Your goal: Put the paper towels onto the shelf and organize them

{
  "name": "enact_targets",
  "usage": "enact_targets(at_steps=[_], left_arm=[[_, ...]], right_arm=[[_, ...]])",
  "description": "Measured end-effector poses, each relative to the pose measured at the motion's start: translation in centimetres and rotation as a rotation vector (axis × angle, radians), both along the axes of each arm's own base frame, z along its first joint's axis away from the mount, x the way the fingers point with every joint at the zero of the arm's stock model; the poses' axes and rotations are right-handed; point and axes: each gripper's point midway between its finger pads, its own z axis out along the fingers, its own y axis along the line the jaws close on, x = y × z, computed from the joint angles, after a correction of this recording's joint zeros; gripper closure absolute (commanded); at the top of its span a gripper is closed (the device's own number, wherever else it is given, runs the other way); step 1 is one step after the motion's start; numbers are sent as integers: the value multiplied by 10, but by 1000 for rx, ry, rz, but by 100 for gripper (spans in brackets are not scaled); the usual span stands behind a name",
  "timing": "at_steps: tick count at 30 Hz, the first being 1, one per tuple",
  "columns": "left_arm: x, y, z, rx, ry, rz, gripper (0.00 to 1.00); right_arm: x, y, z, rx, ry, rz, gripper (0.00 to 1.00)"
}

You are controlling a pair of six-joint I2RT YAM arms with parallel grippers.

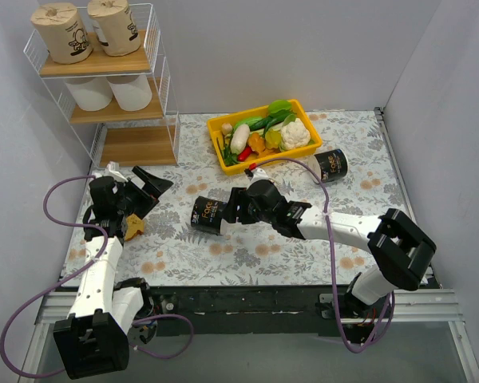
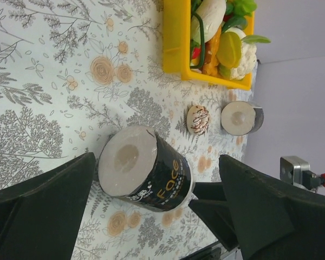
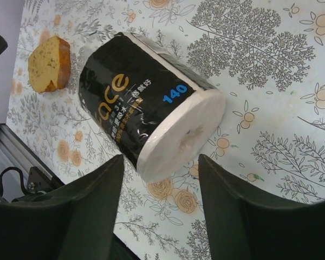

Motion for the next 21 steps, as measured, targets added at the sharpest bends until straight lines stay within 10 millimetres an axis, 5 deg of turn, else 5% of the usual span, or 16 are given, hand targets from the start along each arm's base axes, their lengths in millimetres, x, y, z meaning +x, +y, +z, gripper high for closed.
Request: enact_targets(at_steps=[8, 16, 21], left_arm=[[-14, -1, -21, 17, 89, -8, 8], [-23, -6, -22, 23, 100, -26, 17], [-27, -26, -28, 56, 116, -98, 19]], right_arm=[[2, -8, -17, 30, 21, -16, 53], [-17, -52, -35, 35, 26, -70, 54], [-21, -70, -53, -25, 46, -107, 53]])
